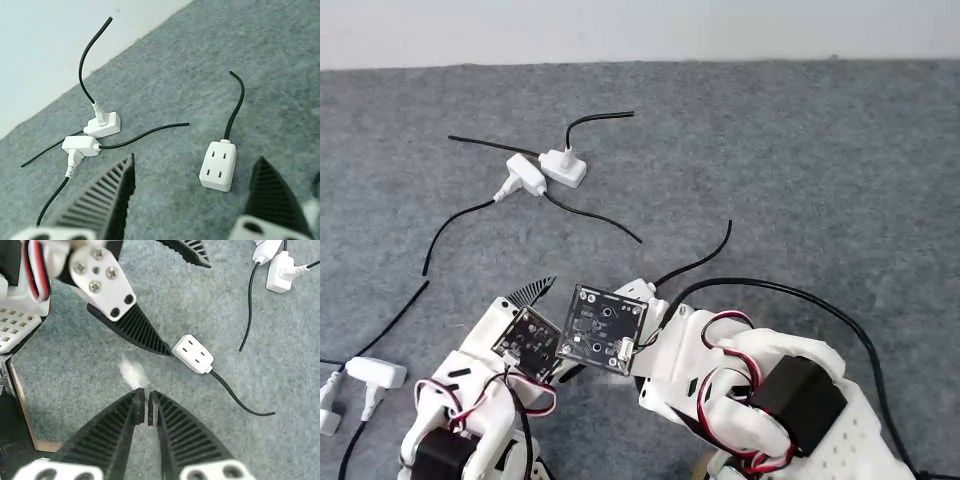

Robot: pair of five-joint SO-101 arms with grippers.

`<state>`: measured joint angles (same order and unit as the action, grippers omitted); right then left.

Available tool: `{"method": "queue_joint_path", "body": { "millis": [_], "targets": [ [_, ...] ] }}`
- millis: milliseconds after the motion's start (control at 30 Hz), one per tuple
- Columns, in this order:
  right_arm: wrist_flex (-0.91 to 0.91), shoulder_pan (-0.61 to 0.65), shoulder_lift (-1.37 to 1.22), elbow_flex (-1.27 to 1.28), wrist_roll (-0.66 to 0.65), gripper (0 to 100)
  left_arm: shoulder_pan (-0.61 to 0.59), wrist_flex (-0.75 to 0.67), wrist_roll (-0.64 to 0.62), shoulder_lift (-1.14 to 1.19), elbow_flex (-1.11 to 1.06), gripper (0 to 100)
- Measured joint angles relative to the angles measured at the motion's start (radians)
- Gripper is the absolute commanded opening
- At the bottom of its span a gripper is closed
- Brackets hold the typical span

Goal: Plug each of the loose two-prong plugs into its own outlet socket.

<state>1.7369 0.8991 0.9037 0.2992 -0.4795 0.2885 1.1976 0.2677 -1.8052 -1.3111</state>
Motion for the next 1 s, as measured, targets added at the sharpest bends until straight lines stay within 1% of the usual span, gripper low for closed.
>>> {"method": "queue_joint_path", "body": {
  "millis": [133, 233, 300, 400, 500, 567, 600, 733, 800, 867, 1000],
  "targets": [
    [0.000, -0.005, 0.000, 0.000, 0.000, 0.8, -0.008, 0.002, 0.000, 0.000, 0.000, 36],
    [-0.021, -0.069, 0.003, 0.031, 0.000, 0.8, -0.008, 0.002, 0.000, 0.000, 0.000, 36],
    [-0.071, -0.141, 0.003, 0.097, -0.006, 0.9, -0.037, 0.002, 0.000, 0.000, 0.000, 36],
    [-0.190, -0.242, 0.002, 0.238, 0.008, 0.9, -0.107, -0.021, 0.000, 0.000, 0.000, 36],
    [-0.311, -0.275, 0.002, 0.370, 0.098, 0.9, -0.166, -0.049, 0.000, 0.000, 0.000, 36],
    [-0.361, -0.270, 0.002, 0.425, 0.150, 1.6, -0.181, -0.054, -0.012, 0.000, 0.000, 36],
    [-0.371, -0.259, 0.002, 0.446, 0.160, 3.5, -0.186, -0.054, -0.021, 0.000, 0.000, 36],
    [-0.379, -0.175, -0.012, 0.525, 0.127, 19.9, -0.199, -0.072, -0.038, 0.000, 0.000, 36],
    [-0.379, -0.127, -0.055, 0.565, 0.106, 25.0, -0.219, -0.086, -0.041, 0.000, 0.000, 36],
    [-0.384, -0.087, -0.115, 0.598, 0.098, 25.2, -0.241, -0.112, -0.041, 0.000, -0.002, 36],
    [-0.454, -0.072, -0.236, 0.626, 0.092, 25.2, -0.264, -0.140, -0.041, 0.002, -0.018, 36]
  ]
}}
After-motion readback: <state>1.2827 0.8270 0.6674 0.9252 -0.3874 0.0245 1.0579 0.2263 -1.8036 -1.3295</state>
